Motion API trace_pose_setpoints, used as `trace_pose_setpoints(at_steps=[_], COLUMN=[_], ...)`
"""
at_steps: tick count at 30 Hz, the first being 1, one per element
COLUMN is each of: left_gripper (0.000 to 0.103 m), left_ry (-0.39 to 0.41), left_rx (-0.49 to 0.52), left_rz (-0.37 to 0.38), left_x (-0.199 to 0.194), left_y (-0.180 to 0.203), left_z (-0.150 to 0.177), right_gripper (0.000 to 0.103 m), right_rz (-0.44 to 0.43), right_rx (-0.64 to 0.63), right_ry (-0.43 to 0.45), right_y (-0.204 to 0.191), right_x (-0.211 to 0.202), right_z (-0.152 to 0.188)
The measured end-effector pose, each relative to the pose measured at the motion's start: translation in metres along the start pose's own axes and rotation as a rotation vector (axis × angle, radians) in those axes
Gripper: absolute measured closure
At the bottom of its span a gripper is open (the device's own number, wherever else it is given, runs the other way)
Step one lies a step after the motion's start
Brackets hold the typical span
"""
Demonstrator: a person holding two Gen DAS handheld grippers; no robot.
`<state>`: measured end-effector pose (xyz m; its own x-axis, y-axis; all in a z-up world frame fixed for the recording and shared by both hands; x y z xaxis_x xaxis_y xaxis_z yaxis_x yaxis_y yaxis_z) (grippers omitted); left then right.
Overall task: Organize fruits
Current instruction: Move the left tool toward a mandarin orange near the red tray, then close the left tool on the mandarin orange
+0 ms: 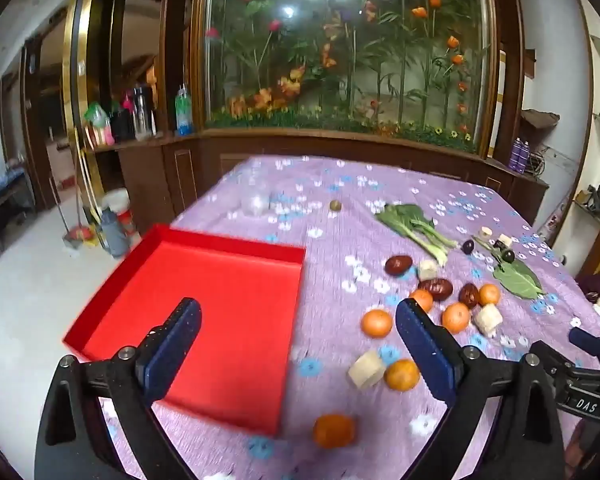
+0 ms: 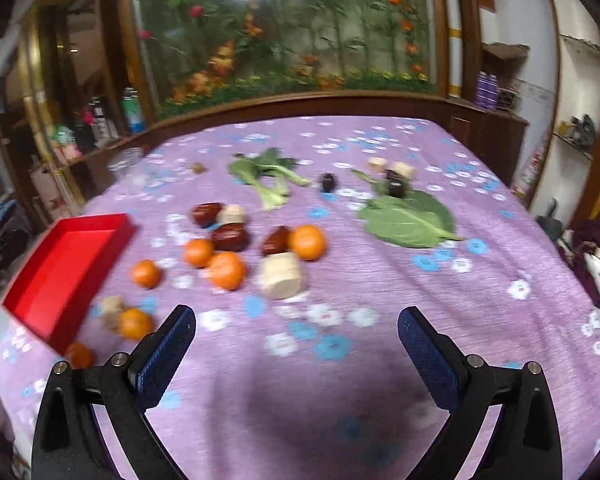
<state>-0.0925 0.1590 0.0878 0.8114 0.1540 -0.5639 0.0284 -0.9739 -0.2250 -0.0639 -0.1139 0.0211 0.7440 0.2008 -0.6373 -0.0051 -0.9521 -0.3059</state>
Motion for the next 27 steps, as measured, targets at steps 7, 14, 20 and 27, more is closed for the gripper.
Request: trace_pose_setpoints(at_steps=[7, 14, 20, 27], left_gripper=[0.005, 0.017, 0.045, 0.045], left_ry=[-0.085, -0.143, -0.186, -0.242], left_rx=[0.044, 0.119, 0.097, 0.098], left_rz=[0.152, 0.292, 0.382, 0.418], left_x=[-0.004, 0.006, 0.026, 0.047], left_y=[0.014, 0.054, 0.064, 0.068], left_z=[0.034, 0.058, 0.074, 0.089], right_gripper=[0.003, 0.017, 0.022, 0.031], right_rz=[-0.088, -0.154, -0.257, -0.336], right_rx=[-0.088, -0.119, -0.135, -0.140], right_ry=[-0.044, -0.127, -0.230, -0.364], right_y=[-0.039, -0.055, -0.078, -0.102], right_x=[-0.003, 0.008, 0.033, 0.072], right_z=[0.028, 0.038, 0.038, 0.044])
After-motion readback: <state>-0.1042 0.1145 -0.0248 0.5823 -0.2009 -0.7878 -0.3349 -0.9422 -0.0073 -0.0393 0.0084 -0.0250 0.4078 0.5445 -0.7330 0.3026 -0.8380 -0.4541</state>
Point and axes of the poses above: each gripper's, at about its wrist camera, not at the fingertips, and x roughly the way its jaws point, y to its right, z to its underside, the point moved 7 cm from there along x, roughly the way its jaws point, and after that the axes turned 14 degrees about x, right-handed, at the moved point
